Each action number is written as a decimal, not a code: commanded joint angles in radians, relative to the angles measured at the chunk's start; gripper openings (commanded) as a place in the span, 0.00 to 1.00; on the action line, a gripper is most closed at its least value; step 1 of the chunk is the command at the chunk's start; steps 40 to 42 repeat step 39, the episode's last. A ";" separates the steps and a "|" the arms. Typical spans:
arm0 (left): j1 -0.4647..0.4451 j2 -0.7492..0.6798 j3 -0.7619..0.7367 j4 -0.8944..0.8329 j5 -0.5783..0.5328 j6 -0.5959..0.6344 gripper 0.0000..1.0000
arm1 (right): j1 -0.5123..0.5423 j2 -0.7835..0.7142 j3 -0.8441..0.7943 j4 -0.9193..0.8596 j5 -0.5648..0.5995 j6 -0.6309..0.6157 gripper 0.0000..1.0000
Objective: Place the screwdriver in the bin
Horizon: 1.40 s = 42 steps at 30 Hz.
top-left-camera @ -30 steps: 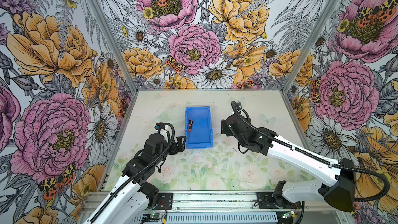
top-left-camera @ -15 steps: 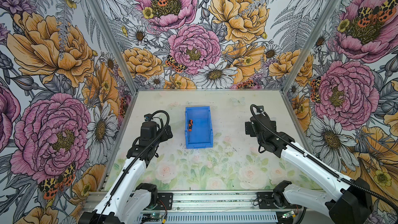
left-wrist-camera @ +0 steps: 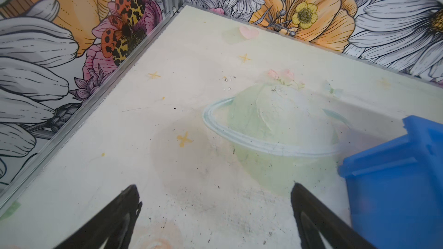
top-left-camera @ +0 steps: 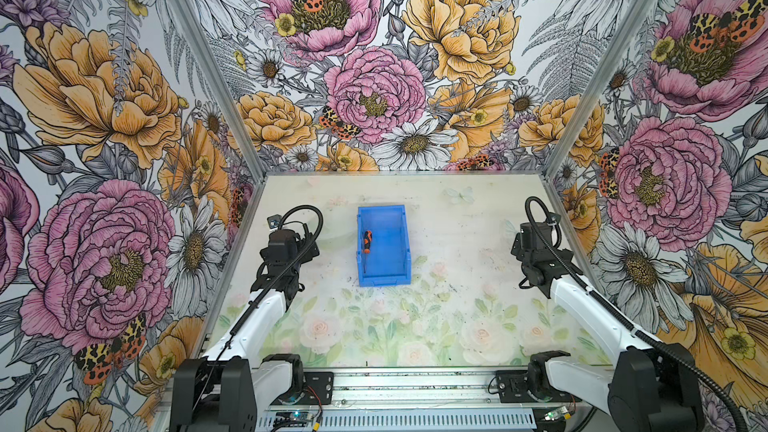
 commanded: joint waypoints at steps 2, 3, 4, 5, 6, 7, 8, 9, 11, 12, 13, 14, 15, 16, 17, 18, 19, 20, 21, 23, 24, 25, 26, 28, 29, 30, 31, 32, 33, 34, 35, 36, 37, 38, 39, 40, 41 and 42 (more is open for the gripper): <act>0.014 0.053 -0.059 0.228 -0.047 0.072 0.99 | -0.053 0.003 -0.112 0.305 -0.110 -0.106 0.99; 0.014 0.065 -0.077 0.280 -0.032 0.093 0.99 | -0.060 0.004 -0.143 0.377 -0.131 -0.126 0.99; 0.014 0.076 -0.095 0.327 -0.020 0.111 0.99 | -0.065 0.009 -0.172 0.438 -0.147 -0.144 0.99; 0.014 0.090 -0.121 0.403 -0.007 0.129 0.99 | -0.071 0.021 -0.199 0.514 -0.163 -0.159 0.99; 0.014 0.097 -0.123 0.425 -0.001 0.134 0.99 | -0.079 0.045 -0.219 0.584 -0.178 -0.170 0.99; 0.014 0.111 -0.125 0.455 0.008 0.145 0.99 | -0.081 0.068 -0.222 0.617 -0.187 -0.177 0.99; 0.014 0.130 -0.134 0.522 0.023 0.164 0.99 | -0.081 0.095 -0.213 0.631 -0.194 -0.181 0.99; 0.014 0.153 -0.136 0.572 0.041 0.177 0.99 | -0.081 0.116 -0.206 0.641 -0.203 -0.182 0.99; 0.014 0.206 -0.128 0.659 0.074 0.197 0.99 | -0.081 0.133 -0.220 0.699 -0.230 -0.193 0.99; 0.014 0.236 -0.112 0.678 0.099 0.204 0.99 | -0.086 0.143 -0.227 0.739 -0.239 -0.194 0.99; 0.014 0.260 -0.098 0.692 0.102 0.207 0.99 | -0.092 0.158 -0.224 0.763 -0.251 -0.197 0.99; 0.015 0.296 -0.093 0.728 0.110 0.204 0.99 | -0.102 0.180 -0.215 0.790 -0.268 -0.198 0.99; 0.016 0.341 -0.096 0.776 0.128 0.205 0.99 | -0.114 0.214 -0.192 0.801 -0.289 -0.197 0.99; 0.015 0.379 -0.100 0.816 0.139 0.209 0.99 | -0.120 0.240 -0.174 0.810 -0.297 -0.198 0.99; 0.015 0.424 -0.116 0.888 0.157 0.217 0.99 | -0.127 0.273 -0.156 0.828 -0.310 -0.200 0.99; 0.017 0.425 -0.129 0.908 0.162 0.216 0.99 | -0.129 0.313 -0.142 0.848 -0.325 -0.208 0.99; 0.018 0.421 -0.126 0.898 0.148 0.209 0.99 | -0.120 0.335 -0.118 0.829 -0.335 -0.225 0.99; 0.017 0.427 -0.129 0.912 0.147 0.210 0.99 | -0.100 0.350 -0.106 0.822 -0.350 -0.256 1.00; 0.016 0.426 -0.128 0.912 0.146 0.211 0.99 | -0.090 0.365 -0.115 0.854 -0.387 -0.286 0.99; 0.014 0.427 -0.130 0.915 0.141 0.212 0.99 | -0.103 0.362 -0.134 0.886 -0.456 -0.295 1.00; 0.013 0.427 -0.130 0.915 0.138 0.212 0.99 | -0.111 0.359 -0.143 0.897 -0.477 -0.289 0.99; 0.013 0.427 -0.130 0.919 0.138 0.213 0.99 | -0.114 0.360 -0.151 0.914 -0.487 -0.291 0.99; 0.012 0.427 -0.130 0.916 0.138 0.215 0.99 | -0.114 0.359 -0.164 0.934 -0.506 -0.294 0.99; 0.010 0.427 -0.130 0.916 0.138 0.217 0.99 | -0.120 0.378 -0.215 1.045 -0.553 -0.308 1.00; 0.009 0.427 -0.130 0.915 0.136 0.217 0.99 | -0.118 0.387 -0.222 1.061 -0.566 -0.316 0.99; 0.008 0.427 -0.131 0.915 0.136 0.218 0.99 | -0.117 0.386 -0.222 1.061 -0.563 -0.317 0.99; 0.008 0.427 -0.130 0.915 0.136 0.219 0.99 | -0.114 0.388 -0.226 1.069 -0.558 -0.319 1.00; 0.007 0.426 -0.130 0.915 0.135 0.219 0.99 | -0.111 0.387 -0.225 1.067 -0.553 -0.321 0.99; 0.007 0.428 -0.130 0.915 0.134 0.220 0.99 | -0.108 0.388 -0.225 1.071 -0.548 -0.323 0.99; 0.009 0.429 -0.126 0.911 0.140 0.220 0.99 | -0.108 0.389 -0.225 1.069 -0.546 -0.324 1.00; 0.015 0.427 -0.124 0.904 0.155 0.215 0.99 | -0.107 0.389 -0.226 1.070 -0.545 -0.325 1.00; 0.017 0.427 -0.127 0.908 0.156 0.216 0.99 | -0.106 0.389 -0.225 1.071 -0.545 -0.325 0.99; 0.013 0.427 -0.129 0.913 0.149 0.219 0.99 | -0.106 0.388 -0.227 1.072 -0.544 -0.325 1.00; 0.007 0.427 -0.130 0.915 0.146 0.223 0.99 | -0.105 0.384 -0.231 1.076 -0.542 -0.325 1.00; 0.004 0.428 -0.131 0.917 0.146 0.227 0.99 | -0.104 0.383 -0.233 1.081 -0.540 -0.325 1.00; 0.004 0.428 -0.131 0.917 0.146 0.227 0.99 | -0.104 0.383 -0.233 1.081 -0.540 -0.325 1.00; 0.004 0.428 -0.131 0.917 0.146 0.227 0.99 | -0.104 0.383 -0.233 1.081 -0.540 -0.325 1.00; 0.004 0.428 -0.131 0.917 0.146 0.227 0.99 | -0.104 0.383 -0.233 1.081 -0.540 -0.325 1.00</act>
